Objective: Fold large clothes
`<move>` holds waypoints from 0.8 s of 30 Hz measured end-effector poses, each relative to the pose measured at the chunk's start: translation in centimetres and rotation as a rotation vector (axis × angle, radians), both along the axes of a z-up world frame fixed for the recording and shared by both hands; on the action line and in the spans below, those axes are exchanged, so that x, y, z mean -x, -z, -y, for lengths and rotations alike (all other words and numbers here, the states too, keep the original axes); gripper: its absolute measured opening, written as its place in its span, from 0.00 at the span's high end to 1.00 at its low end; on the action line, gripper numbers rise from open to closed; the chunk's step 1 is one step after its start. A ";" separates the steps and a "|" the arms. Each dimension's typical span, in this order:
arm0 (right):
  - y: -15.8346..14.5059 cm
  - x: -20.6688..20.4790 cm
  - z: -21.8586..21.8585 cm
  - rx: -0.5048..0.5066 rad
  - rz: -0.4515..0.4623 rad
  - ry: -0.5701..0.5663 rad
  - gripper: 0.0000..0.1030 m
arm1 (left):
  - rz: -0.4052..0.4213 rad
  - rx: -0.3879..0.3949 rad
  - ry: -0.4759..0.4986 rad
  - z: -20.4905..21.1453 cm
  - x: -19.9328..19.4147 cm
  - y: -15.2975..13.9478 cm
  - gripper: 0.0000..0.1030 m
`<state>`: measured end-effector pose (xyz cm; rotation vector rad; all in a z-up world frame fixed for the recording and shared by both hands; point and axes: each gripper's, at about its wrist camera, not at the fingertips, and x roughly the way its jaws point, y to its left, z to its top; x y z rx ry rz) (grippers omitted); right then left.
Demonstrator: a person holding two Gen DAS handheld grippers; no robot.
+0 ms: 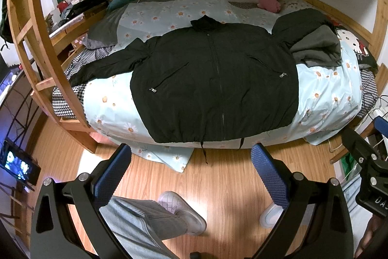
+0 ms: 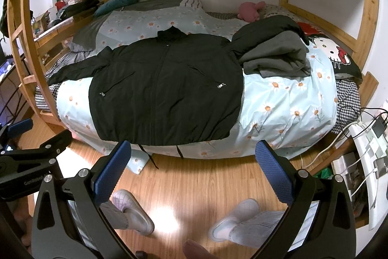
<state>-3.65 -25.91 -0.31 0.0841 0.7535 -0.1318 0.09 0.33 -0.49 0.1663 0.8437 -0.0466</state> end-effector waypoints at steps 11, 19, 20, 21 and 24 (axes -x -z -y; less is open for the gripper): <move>0.0 0.0 0.0 0.002 0.000 0.000 0.02 | -0.001 -0.002 -0.001 0.1 0.0 0.0 0.06; 0.2 -0.3 0.2 -0.005 -0.013 -0.019 0.02 | -0.026 -0.012 -0.018 -0.3 -0.6 0.4 0.06; 0.2 -0.6 0.1 -0.004 -0.016 -0.023 0.02 | -0.029 -0.024 -0.026 -0.4 -0.8 0.4 0.06; 0.3 -0.8 0.1 -0.001 -0.020 -0.025 0.02 | -0.032 -0.026 -0.029 -0.5 -1.0 0.4 0.06; 0.5 -1.7 0.1 0.020 -0.034 -0.037 0.02 | -0.043 -0.037 -0.046 -0.7 -1.8 0.3 0.06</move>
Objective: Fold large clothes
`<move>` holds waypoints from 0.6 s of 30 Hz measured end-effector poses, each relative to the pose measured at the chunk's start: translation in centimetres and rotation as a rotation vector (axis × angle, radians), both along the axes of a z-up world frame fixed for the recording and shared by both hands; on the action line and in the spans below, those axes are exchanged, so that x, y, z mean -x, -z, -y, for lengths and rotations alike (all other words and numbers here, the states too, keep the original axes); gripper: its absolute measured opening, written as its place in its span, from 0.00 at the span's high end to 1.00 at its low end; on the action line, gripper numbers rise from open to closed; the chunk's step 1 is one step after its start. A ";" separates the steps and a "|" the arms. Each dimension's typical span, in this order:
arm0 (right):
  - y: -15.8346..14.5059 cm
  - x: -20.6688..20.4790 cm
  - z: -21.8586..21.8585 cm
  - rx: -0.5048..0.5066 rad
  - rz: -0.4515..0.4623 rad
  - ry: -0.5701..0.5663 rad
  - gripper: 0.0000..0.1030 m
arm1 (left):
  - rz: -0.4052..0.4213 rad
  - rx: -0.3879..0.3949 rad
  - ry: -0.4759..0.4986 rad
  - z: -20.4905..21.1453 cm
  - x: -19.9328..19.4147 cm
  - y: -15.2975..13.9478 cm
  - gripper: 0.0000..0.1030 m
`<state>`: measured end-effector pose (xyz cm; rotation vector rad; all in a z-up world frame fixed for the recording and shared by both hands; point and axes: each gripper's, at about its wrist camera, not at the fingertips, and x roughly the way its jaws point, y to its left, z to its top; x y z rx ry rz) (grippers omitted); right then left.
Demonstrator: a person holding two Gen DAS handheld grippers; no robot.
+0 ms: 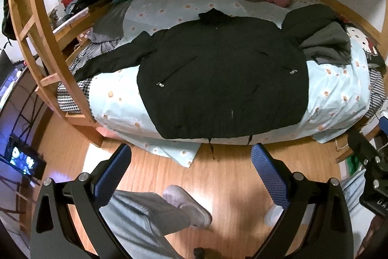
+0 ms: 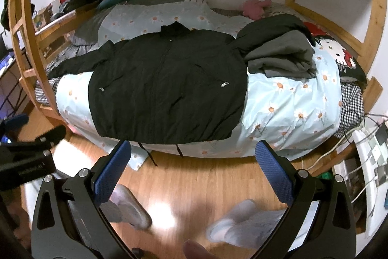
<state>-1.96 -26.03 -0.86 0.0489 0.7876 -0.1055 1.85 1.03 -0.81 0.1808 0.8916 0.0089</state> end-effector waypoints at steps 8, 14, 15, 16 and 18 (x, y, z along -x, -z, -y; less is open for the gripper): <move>1.5 -4.9 -0.5 -0.007 -0.025 -0.056 0.02 | -0.023 0.002 -0.054 -0.3 -5.3 0.8 0.06; 3.5 -11.0 -1.9 -0.036 -0.033 -0.125 0.02 | -0.070 -0.030 -0.085 -1.1 -11.0 3.8 0.06; 4.0 -12.5 -2.3 -0.055 -0.041 -0.145 0.02 | -0.072 -0.050 -0.094 -1.2 -11.9 4.2 0.06; 4.3 -13.4 -2.6 -0.058 -0.045 -0.155 0.02 | -0.076 -0.063 -0.103 -1.3 -12.8 4.5 0.06; 4.8 -15.4 -3.5 -0.044 -0.053 -0.171 0.02 | -0.098 -0.035 -0.108 -2.0 -15.0 5.1 0.06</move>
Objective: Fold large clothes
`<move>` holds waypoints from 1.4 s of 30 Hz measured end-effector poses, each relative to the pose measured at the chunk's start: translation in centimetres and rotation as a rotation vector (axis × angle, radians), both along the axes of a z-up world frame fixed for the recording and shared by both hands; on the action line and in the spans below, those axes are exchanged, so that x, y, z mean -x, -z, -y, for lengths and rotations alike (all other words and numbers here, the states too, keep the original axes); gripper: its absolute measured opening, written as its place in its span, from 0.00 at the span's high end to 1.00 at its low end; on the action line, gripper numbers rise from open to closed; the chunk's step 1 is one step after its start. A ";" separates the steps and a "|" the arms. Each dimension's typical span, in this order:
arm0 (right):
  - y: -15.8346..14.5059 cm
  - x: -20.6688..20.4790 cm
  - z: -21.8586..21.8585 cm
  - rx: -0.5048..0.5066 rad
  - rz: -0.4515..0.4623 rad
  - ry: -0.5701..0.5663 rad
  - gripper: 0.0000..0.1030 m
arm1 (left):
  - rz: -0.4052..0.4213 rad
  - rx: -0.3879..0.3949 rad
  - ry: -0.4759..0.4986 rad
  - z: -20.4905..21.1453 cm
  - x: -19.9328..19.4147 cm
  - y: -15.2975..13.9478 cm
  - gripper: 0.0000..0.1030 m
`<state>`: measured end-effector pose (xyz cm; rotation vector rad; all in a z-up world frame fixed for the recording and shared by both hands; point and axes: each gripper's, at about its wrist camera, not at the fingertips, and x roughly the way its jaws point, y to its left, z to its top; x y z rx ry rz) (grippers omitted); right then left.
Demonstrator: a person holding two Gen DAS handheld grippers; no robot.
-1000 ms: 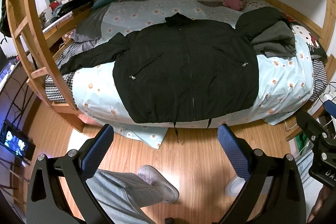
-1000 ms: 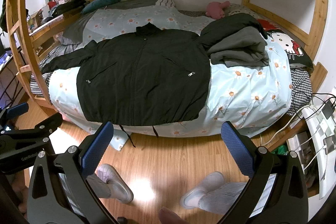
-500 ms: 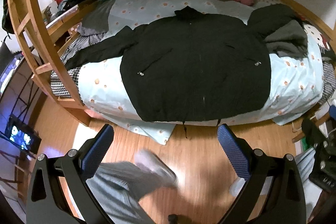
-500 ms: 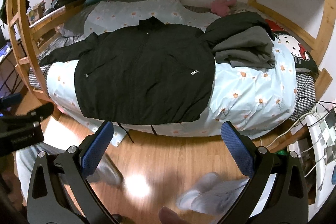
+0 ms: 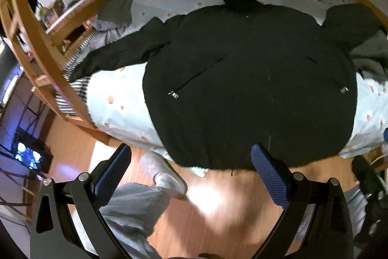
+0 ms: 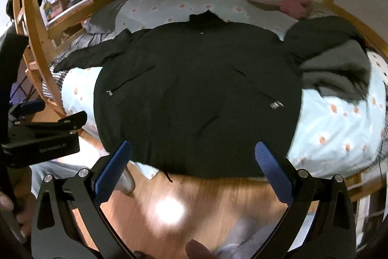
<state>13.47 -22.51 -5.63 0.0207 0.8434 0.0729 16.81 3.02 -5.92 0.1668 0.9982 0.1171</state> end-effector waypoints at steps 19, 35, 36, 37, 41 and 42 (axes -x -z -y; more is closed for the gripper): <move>1.7 -18.6 -8.8 0.072 0.033 -0.139 0.02 | -0.032 0.160 -0.185 -11.2 -19.4 3.2 0.06; 8.2 -28.6 -31.3 0.310 0.202 -0.772 0.02 | 0.113 0.468 -0.679 -33.7 -28.8 9.1 0.06; 8.8 -28.8 -32.4 0.339 0.217 -0.796 0.02 | 0.106 0.444 -0.690 -34.4 -29.2 9.5 0.06; 9.8 -29.4 -34.4 0.400 0.248 -0.818 0.02 | 0.098 0.424 -0.699 -35.2 -29.6 9.9 0.06; 12.3 -31.9 -39.2 0.526 0.267 -0.884 0.03 | 0.149 0.460 -0.676 -36.6 -30.4 10.8 0.06; 12.4 -32.5 -40.0 0.530 0.282 -0.890 0.03 | 0.172 0.462 -0.672 -37.0 -30.4 10.8 0.06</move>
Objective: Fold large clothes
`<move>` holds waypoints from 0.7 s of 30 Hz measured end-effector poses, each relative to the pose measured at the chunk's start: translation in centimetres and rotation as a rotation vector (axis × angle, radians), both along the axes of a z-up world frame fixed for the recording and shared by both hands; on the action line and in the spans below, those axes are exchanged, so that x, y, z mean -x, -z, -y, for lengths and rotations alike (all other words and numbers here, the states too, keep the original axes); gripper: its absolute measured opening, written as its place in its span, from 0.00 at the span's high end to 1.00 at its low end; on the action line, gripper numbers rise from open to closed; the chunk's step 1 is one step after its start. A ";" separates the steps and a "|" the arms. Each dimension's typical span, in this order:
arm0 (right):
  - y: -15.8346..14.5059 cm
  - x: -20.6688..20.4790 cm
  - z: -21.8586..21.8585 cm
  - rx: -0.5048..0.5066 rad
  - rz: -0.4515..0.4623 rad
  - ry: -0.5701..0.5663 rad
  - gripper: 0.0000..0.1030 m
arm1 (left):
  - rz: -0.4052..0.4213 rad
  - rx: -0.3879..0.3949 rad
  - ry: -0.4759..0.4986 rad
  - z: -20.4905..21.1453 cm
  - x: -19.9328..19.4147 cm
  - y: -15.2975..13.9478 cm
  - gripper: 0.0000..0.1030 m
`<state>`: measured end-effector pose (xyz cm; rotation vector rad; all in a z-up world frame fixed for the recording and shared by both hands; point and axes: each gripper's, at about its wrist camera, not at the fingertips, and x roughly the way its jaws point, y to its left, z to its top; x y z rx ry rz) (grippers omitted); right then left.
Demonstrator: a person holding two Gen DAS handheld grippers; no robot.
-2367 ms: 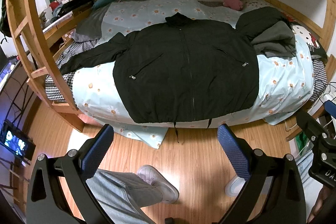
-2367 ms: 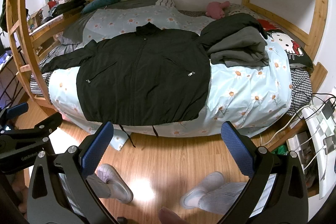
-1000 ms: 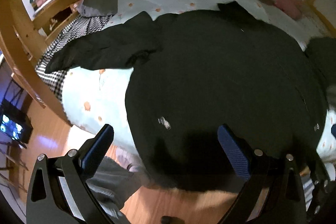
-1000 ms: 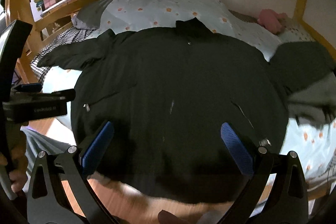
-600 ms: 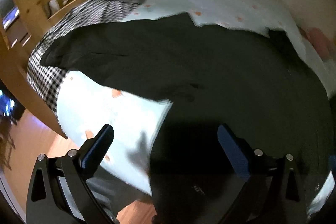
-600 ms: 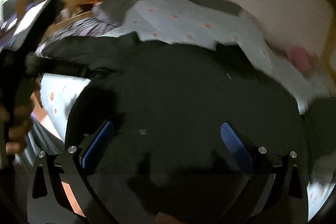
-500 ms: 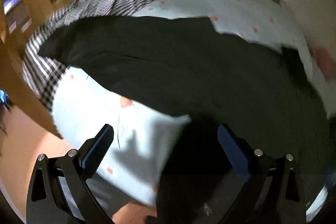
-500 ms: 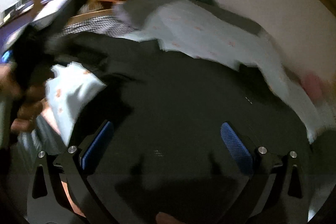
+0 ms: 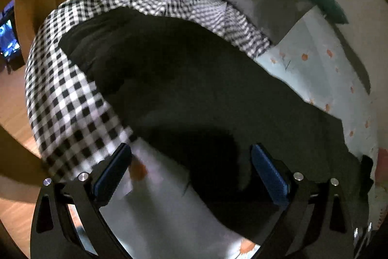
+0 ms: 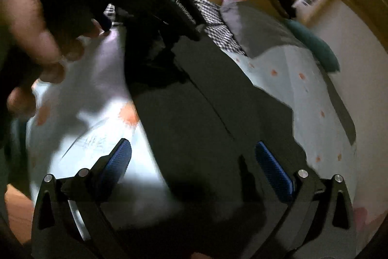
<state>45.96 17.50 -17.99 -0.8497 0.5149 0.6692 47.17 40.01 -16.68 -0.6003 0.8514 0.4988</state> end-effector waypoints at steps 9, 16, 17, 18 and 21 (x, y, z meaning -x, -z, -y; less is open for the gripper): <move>0.0 -3.2 -1.2 -0.014 -0.182 -0.030 0.48 | 0.064 0.039 -0.005 -1.4 -1.2 -0.1 0.06; -4.1 -1.9 7.3 -0.382 -0.279 0.079 0.93 | 0.241 0.270 -0.072 -3.7 1.0 0.5 0.06; -4.7 -1.6 8.9 -0.440 -0.304 0.080 0.93 | 0.277 0.326 -0.081 -4.2 1.3 0.7 0.05; -5.1 -1.1 9.8 -0.463 -0.308 0.081 0.93 | 0.280 0.342 -0.080 -4.2 1.3 0.8 0.05; -4.9 -0.3 11.4 -0.429 -0.302 0.085 0.92 | 0.297 0.333 -0.084 -3.7 1.4 0.6 0.09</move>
